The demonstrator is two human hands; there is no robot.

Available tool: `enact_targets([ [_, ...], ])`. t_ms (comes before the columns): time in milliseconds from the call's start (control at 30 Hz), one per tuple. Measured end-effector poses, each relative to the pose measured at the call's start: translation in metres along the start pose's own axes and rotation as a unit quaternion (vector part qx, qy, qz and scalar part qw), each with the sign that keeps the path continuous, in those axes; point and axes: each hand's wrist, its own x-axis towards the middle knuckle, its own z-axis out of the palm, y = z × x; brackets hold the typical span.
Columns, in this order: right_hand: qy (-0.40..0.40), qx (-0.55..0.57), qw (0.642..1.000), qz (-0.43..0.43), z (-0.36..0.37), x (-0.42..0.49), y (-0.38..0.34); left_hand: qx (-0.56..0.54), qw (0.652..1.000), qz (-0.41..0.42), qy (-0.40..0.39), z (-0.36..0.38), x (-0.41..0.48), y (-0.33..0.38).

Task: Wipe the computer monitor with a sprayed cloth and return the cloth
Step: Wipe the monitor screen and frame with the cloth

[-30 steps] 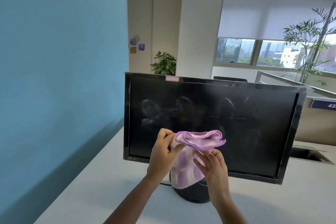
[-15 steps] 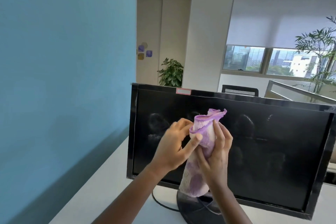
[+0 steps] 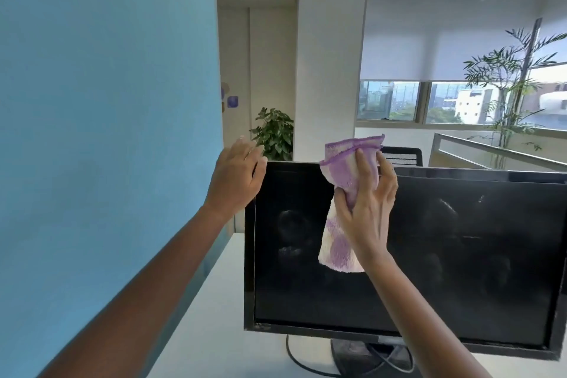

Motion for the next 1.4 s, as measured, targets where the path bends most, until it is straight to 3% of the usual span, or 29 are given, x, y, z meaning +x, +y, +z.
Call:
enact_targets([
  [100,-0.014,-0.044,0.999,0.009,0.023,0.004,-0.013,-0.062,0.997,0.002,-0.044,0.004,-0.001,-0.011],
  [200,-0.061,-0.081,0.994,0.032,0.046,0.001,-0.025,-0.197,0.977,-0.044,-0.066,0.008,-0.001,-0.015],
  [400,-0.070,-0.154,0.985,0.020,0.083,-0.017,-0.048,-0.318,0.943,-0.078,-0.051,0.017,0.000,-0.018],
  [533,-0.074,-0.209,0.974,-0.045,0.103,-0.040,-0.054,-0.338,0.938,-0.072,-0.021,0.020,-0.001,-0.019],
  [700,-0.092,-0.252,0.947,-0.176,0.109,-0.078,-0.035,-0.279,0.960,-0.026,-0.007,0.025,-0.006,-0.019],
  [833,-0.120,-0.279,0.903,-0.303,0.093,-0.082,-0.009,-0.282,0.959,-0.010,0.009,0.026,-0.009,-0.021],
  [900,-0.116,-0.291,0.891,-0.327,0.082,-0.068,0.002,-0.290,0.957,-0.009,0.016,0.027,-0.007,-0.019],
  [1133,-0.014,-0.251,0.947,-0.202,0.078,-0.015,-0.010,-0.349,0.936,-0.032,0.043,0.033,-0.008,-0.021],
  [1267,-0.034,-0.238,0.956,-0.169,0.096,-0.039,-0.021,-0.390,0.917,-0.064,0.055,0.037,-0.007,-0.018],
  [1400,-0.095,-0.276,0.932,-0.214,0.106,-0.077,-0.016,-0.391,0.915,-0.073,0.068,0.044,-0.007,-0.021],
])
